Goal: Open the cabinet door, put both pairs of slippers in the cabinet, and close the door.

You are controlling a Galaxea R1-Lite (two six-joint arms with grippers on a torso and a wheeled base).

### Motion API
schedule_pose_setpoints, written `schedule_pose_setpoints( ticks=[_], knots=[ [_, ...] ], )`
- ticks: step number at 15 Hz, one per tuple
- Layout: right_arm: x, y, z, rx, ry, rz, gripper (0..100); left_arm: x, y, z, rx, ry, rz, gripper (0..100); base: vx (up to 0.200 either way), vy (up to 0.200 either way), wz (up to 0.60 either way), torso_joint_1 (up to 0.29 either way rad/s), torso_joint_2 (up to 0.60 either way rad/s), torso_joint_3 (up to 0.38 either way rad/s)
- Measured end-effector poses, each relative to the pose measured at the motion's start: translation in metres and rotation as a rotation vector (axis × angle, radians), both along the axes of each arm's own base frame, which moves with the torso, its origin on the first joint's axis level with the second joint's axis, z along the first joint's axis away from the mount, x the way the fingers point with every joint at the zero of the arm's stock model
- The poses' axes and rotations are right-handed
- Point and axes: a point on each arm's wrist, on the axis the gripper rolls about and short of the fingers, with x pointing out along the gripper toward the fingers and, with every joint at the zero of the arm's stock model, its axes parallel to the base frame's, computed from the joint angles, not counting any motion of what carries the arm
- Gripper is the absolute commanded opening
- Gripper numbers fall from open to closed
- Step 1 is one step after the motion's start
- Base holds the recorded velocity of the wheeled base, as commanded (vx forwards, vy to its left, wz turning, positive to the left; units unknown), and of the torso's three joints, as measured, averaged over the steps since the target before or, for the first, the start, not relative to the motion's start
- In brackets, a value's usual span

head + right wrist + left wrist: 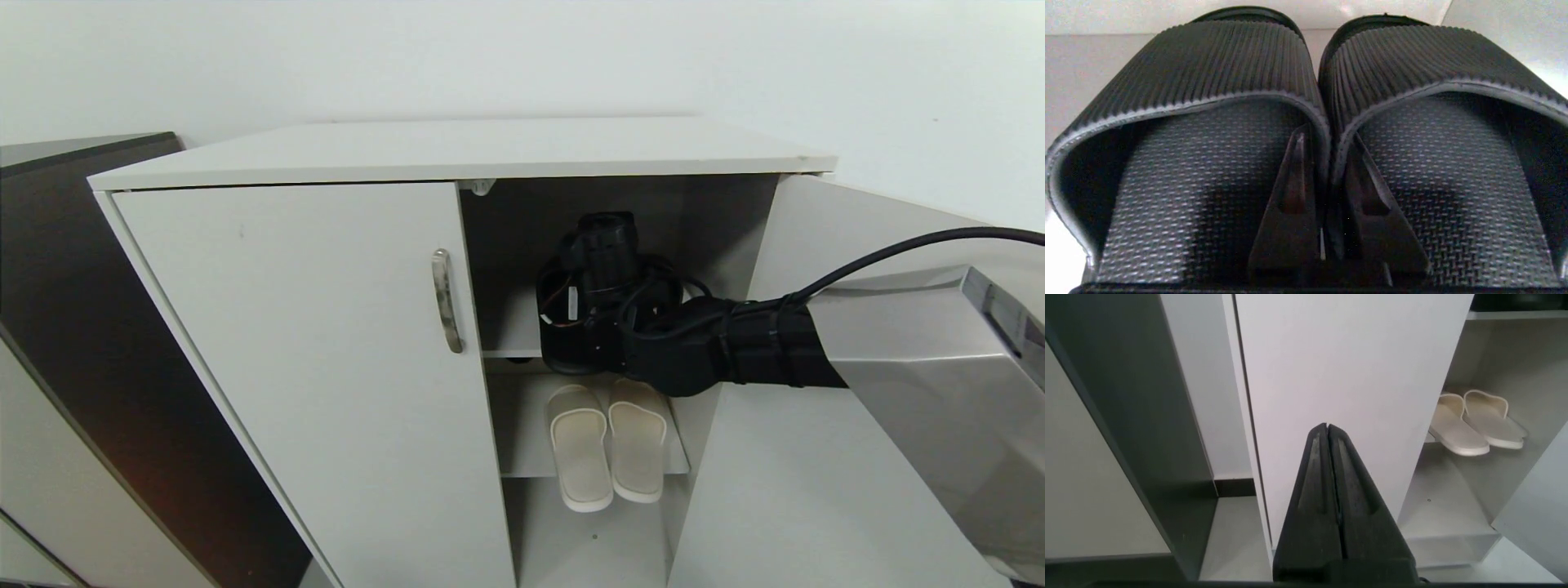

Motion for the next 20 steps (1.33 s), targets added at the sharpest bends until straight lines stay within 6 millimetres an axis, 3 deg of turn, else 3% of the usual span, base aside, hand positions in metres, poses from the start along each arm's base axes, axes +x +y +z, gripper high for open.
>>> schedule_pose_setpoints(
  ticks=[8,9,15,20],
  knots=[
    [0.002,0.0,-0.005,-0.009,0.009,-0.003,0,0.0,0.0,0.0,-0.001,0.0,0.0,0,0.0,0.0,0.0,0.0,0.0,0.0],
    [0.002,0.0,-0.005,-0.01,0.01,-0.003,100,0.0,0.0,0.0,-0.001,0.0,0.0,0,0.0,0.0,0.0,0.0,0.0,0.0],
    [-0.01,0.0,-0.012,-0.04,0.04,0.011,100,0.0,0.0,0.0,-0.001,0.0,0.0,0,0.0,0.0,0.0,0.0,0.0,0.0],
    [-0.06,-0.003,0.004,-0.06,0.05,0.048,100,0.0,0.0,0.0,-0.001,0.0,0.001,0,0.0,0.0,0.0,0.0,0.0,0.0]
  ],
)
